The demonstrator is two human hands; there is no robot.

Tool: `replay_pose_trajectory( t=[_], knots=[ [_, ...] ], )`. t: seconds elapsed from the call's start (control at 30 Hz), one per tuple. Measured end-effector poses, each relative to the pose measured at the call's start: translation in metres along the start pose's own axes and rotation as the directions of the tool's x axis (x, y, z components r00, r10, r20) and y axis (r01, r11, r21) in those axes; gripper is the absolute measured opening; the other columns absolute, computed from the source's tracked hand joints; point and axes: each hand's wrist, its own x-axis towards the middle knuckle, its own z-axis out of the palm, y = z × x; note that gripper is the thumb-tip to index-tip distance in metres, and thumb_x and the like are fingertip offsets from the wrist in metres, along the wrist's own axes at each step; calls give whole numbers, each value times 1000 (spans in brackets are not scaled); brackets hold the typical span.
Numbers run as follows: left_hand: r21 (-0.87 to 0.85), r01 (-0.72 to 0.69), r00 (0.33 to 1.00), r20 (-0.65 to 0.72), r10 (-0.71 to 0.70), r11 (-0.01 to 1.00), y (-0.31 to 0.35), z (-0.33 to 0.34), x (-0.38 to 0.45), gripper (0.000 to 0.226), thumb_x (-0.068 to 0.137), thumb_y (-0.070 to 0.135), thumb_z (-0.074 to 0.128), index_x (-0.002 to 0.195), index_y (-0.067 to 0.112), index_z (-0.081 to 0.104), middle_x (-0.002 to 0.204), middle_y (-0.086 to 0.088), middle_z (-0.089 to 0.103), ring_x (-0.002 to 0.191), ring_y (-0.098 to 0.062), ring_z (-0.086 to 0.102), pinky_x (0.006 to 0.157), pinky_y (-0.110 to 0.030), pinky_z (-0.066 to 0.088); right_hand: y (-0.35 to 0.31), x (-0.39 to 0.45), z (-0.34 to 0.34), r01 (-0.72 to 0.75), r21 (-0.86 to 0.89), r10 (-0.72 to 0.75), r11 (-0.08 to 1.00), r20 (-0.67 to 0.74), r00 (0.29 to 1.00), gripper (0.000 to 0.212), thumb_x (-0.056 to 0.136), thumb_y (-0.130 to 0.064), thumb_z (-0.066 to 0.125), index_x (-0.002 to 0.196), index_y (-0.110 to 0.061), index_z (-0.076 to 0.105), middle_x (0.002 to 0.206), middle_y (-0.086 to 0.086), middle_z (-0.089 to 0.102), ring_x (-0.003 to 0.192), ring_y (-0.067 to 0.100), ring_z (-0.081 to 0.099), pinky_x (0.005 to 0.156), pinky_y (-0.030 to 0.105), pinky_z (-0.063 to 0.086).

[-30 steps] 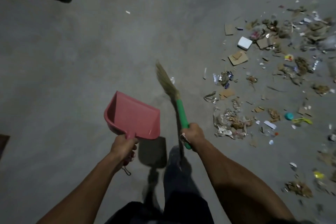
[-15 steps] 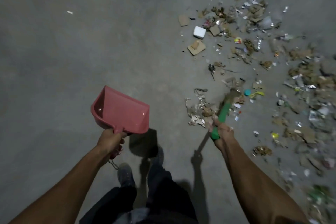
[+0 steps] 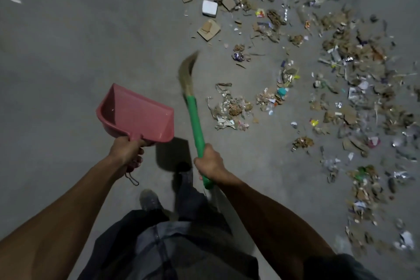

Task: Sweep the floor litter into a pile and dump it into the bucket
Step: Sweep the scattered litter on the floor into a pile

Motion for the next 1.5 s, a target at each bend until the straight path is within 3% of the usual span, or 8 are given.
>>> replay_pose_trajectory(
  t=[0.13, 0.27, 0.4, 0.5, 0.73, 1.0, 1.13, 1.5],
  knots=[
    [32, 0, 1000, 14, 0, 999, 1, 9, -2, 13, 94, 9, 52, 81, 5, 54, 71, -12, 46, 46, -20, 39, 32, -15, 25, 24, 9, 4, -25, -79, 31, 997, 73, 997, 46, 77, -24, 58, 121, -13, 50, 112, 16, 64, 94, 38, 68, 78, 45, 60],
    [64, 2, 1000, 21, -4, 998, 0, 15, -4, 11, 93, 8, 55, 83, 3, 54, 72, -13, 47, 46, -21, 40, 32, -17, 26, 49, 20, -12, -204, 192, 205, 960, 17, 979, 30, 82, -15, 64, 109, -4, 57, 99, 18, 66, 69, 31, 67, 55, 36, 58],
    [78, 9, 1000, 19, -10, 997, -1, 21, -4, 12, 93, 6, 55, 82, 4, 53, 73, -14, 48, 47, -21, 41, 29, -17, 27, 70, 41, -56, -274, 479, 332, 834, -40, 942, 18, 82, 4, 62, 96, 15, 58, 54, 15, 57, 35, 22, 51, 36, 26, 44],
    [86, 6, 1000, 26, -8, 996, -2, 25, -3, 9, 92, 7, 55, 83, 5, 54, 73, -13, 49, 46, -20, 41, 32, -18, 27, 75, 60, -90, -271, 552, 392, 788, -111, 913, 8, 82, 9, 57, 79, 6, 51, 33, 8, 46, 22, 16, 44, 29, 18, 35],
    [67, -21, 999, 50, 18, 998, 0, 31, -8, 9, 92, 8, 57, 84, 6, 54, 73, -13, 48, 46, -20, 41, 38, -23, 28, 61, 59, -114, -183, 512, 396, 839, -347, 850, 36, 78, -22, 68, 107, -3, 61, 100, 15, 68, 91, 35, 68, 85, 45, 57],
    [67, -38, 997, 75, 33, 997, 2, 37, -29, 10, 91, 6, 58, 84, 3, 51, 69, -12, 44, 46, -17, 35, 33, -16, 23, 46, 4, -62, -129, 400, 221, 907, -191, 956, 37, 71, -22, 64, 106, -10, 61, 94, 16, 70, 79, 36, 71, 70, 48, 61],
    [82, -46, 995, 88, 39, 996, 3, 40, -39, 11, 92, 6, 57, 83, 4, 51, 69, -11, 43, 44, -17, 34, 34, -15, 22, 60, -14, -47, -192, 406, 225, 894, -35, 974, 31, 77, -10, 68, 105, -1, 62, 81, 15, 66, 55, 28, 64, 45, 30, 53],
    [111, -61, 994, 92, 51, 992, -3, 38, -47, 8, 91, 7, 58, 87, 3, 52, 70, -12, 43, 48, -17, 35, 33, -16, 23, 169, 52, -116, -323, 523, 474, 789, -184, 861, 53, 60, -6, 73, 110, 6, 60, 86, 22, 66, 71, 34, 67, 63, 43, 59]
  ],
)
